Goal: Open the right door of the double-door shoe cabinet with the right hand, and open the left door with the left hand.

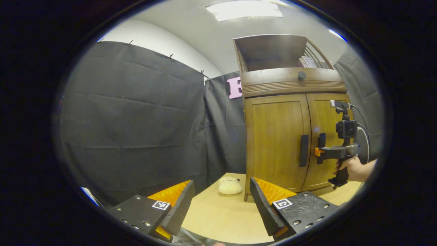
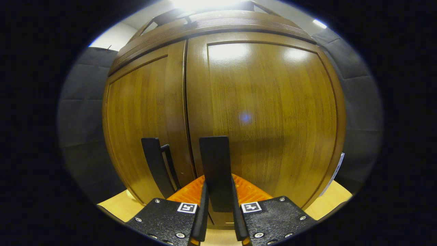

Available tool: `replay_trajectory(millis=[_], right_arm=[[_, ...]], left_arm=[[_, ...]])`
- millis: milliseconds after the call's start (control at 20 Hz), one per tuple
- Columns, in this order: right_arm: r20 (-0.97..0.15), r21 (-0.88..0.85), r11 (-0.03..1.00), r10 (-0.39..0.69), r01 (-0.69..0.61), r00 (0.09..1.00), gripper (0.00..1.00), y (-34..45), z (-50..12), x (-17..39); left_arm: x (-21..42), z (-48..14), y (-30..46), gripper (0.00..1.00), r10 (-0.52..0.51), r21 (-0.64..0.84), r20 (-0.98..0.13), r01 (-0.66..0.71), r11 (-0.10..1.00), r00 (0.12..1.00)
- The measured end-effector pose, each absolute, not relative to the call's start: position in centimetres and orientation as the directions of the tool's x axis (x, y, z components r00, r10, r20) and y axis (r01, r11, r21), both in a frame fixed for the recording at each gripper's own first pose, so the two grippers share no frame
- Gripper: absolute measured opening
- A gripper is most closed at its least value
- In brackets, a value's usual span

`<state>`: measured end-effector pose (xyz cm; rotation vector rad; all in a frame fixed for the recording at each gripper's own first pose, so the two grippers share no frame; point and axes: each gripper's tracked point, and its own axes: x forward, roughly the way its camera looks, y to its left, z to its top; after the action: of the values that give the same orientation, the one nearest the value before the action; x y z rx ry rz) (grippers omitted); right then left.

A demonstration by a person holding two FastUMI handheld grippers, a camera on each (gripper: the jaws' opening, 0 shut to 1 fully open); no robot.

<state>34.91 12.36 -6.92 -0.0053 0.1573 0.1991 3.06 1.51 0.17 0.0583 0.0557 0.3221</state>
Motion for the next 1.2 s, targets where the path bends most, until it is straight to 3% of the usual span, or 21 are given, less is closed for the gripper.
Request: replay_trajectory(millis=[100,400,1200], right_arm=[[-0.164,0.015,0.981,0.193,-0.193,0.967,0.27,12.3,-6.9,34.8],[-0.171,0.013,0.981,0.193,-0.193,0.966,0.24,11.9,-6.8,33.0],[-0.183,0.022,0.976,0.219,-0.219,0.958,0.26,8.8,-6.3,25.7]], left_arm=[[3.0,0.2,1.5,0.99,0.312,0.067,-0.040,-0.309,0.949,0.949],[3.0,0.3,1.3,0.99,0.281,0.066,-0.023,-0.279,0.958,0.959],[2.1,1.5,-0.2,0.99,0.159,0.063,0.018,-0.160,0.985,0.987]])
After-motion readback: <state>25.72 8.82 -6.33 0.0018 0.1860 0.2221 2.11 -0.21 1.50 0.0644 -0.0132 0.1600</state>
